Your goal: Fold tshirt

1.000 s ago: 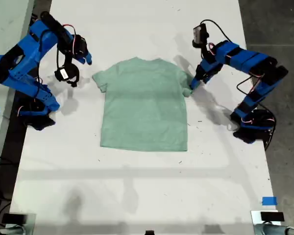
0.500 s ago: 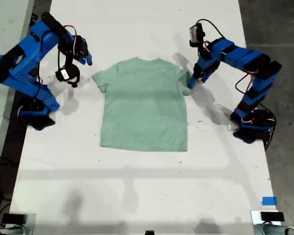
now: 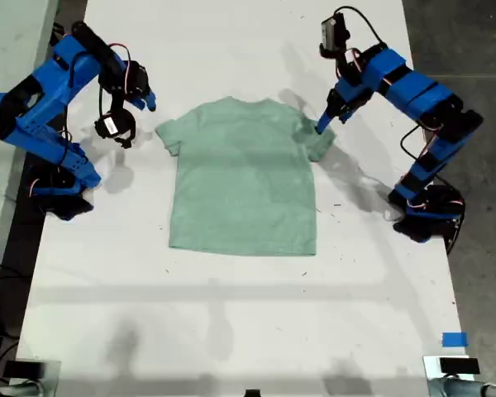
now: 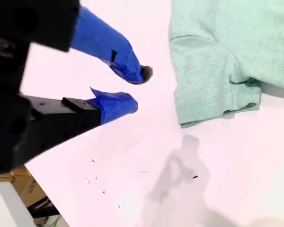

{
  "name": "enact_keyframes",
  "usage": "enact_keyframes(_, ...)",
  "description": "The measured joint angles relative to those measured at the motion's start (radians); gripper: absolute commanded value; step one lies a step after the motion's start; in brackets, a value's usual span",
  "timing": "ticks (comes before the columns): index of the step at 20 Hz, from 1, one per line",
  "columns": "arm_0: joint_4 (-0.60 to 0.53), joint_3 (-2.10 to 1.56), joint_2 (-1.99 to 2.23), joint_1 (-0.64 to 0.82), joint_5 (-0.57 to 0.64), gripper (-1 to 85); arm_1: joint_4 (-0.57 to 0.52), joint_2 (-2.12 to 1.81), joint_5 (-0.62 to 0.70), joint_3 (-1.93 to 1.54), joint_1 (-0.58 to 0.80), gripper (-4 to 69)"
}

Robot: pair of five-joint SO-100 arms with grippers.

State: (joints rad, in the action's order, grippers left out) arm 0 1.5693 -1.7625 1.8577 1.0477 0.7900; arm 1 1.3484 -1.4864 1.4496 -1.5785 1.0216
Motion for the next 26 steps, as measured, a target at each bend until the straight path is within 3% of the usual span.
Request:
enact_keyframes(5, -0.002, -0.008, 0.000, -0.012, 0.000, 7.1, -0.114, 0.253, 0.006, 0.002, 0.048, 27.9)
enact_keyframes(6, -0.002, -0.012, 0.000, -0.012, 0.000, 7.1, -0.121, 0.290, 0.009, 0.005, 0.057, 21.3)
enact_keyframes(7, 0.000, -0.015, 0.000, -0.012, 0.000, 7.1, -0.121, 0.301, 0.011, 0.021, 0.061, 5.9)
enact_keyframes(8, -0.003, -0.015, 0.000, -0.011, 0.000, 7.1, -0.121, 0.302, 0.011, 0.034, 0.052, -1.0)
enact_keyframes(17, -0.009, -0.031, 0.000, -0.017, -0.003, 7.2, -0.003, 0.175, -0.012, 0.054, 0.037, -0.8)
enact_keyframes(21, -0.011, -0.031, 0.000, -0.018, -0.014, 7.3, 0.063, 0.147, -0.146, 0.253, -0.152, -0.8)
enact_keyframes(26, -0.011, -0.031, 0.000, -0.035, -0.021, 7.3, 0.118, 0.382, -0.321, 0.635, -0.374, -0.8)
